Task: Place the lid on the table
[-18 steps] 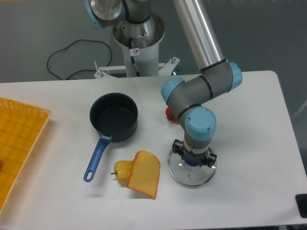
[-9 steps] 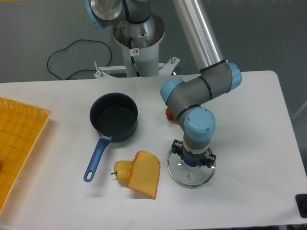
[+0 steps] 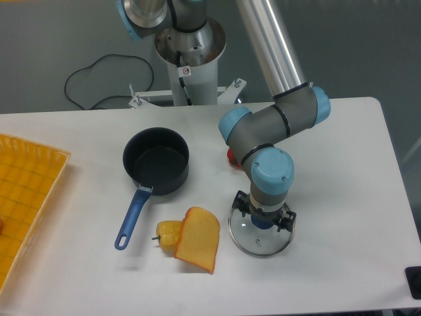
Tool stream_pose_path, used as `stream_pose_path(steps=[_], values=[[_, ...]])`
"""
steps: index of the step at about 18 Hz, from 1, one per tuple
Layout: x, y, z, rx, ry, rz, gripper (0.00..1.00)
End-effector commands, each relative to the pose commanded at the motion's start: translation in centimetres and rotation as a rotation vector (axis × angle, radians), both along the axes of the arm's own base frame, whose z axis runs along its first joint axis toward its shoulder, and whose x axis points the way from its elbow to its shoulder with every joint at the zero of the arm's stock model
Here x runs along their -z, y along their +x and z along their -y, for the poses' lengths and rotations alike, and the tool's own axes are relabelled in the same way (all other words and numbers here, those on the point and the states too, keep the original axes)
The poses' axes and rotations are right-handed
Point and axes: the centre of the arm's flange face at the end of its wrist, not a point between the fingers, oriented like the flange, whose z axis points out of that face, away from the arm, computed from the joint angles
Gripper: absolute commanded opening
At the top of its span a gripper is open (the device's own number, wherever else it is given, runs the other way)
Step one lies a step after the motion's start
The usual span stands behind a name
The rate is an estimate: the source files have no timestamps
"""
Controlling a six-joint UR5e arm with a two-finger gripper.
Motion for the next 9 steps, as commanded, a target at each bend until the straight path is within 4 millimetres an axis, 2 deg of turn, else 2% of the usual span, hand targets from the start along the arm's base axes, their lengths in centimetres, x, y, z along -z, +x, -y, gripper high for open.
stream_pose_path(steps=[5,7,9], values=[[-2.9,1.2,-0.7,0.230,-0.062,-0.076,1.00],[-4.9,1.8,-0.5,0.247,-0.053,-0.096,1.00],[-5.7,3.3,-1.2,0.268,-0.047,-0.104,1.00]])
